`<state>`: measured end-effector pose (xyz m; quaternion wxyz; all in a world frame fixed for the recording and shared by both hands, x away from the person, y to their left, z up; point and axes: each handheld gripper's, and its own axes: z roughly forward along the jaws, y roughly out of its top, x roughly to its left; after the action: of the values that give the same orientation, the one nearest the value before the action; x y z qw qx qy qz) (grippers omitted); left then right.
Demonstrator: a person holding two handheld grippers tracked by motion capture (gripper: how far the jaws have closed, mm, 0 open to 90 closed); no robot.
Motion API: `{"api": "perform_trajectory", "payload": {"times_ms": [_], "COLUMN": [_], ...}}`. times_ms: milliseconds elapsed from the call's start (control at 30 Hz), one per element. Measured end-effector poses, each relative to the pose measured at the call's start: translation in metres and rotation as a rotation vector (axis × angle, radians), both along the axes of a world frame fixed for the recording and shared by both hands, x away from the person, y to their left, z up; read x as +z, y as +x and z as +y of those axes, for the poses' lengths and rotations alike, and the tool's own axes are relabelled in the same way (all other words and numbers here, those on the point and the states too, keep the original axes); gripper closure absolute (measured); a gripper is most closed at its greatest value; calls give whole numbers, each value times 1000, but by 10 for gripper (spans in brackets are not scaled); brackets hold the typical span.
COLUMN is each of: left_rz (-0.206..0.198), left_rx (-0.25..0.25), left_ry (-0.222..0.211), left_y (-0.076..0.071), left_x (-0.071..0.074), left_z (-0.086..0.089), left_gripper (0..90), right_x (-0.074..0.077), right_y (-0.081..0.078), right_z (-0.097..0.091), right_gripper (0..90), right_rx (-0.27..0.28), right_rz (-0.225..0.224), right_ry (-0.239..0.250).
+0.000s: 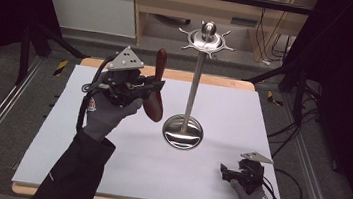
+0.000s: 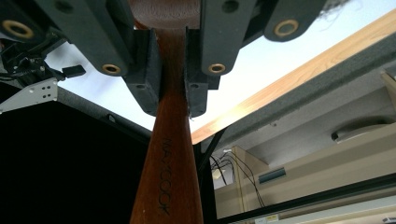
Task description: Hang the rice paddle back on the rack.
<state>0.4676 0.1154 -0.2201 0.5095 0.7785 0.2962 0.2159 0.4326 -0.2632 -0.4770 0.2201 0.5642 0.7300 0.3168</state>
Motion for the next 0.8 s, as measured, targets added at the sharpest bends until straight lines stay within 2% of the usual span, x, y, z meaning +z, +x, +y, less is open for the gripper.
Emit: {"api": "perform_trajectory", "payload": {"times_ms": [167,400,500,800], "left_rz": [-6,-5,-5,0], "left_rx": [-4,-10,-5,-1], "left_ry": [-7,9,24,25], "left_y": [3,8,10,15], "left_x": [3,4,4,7], "left_z": [-6,-15,-16,-18], "left_gripper": [779,779,779,779], "right_x": [0,0,0,0], "right_y": [0,0,0,1], "right_z": [0,-1,0,0], "right_gripper": [96,96,96,96], "right_rx": [1,6,2,0], "right_rz": [0,1,5,7], "right_ry": [3,1,8,10]}}
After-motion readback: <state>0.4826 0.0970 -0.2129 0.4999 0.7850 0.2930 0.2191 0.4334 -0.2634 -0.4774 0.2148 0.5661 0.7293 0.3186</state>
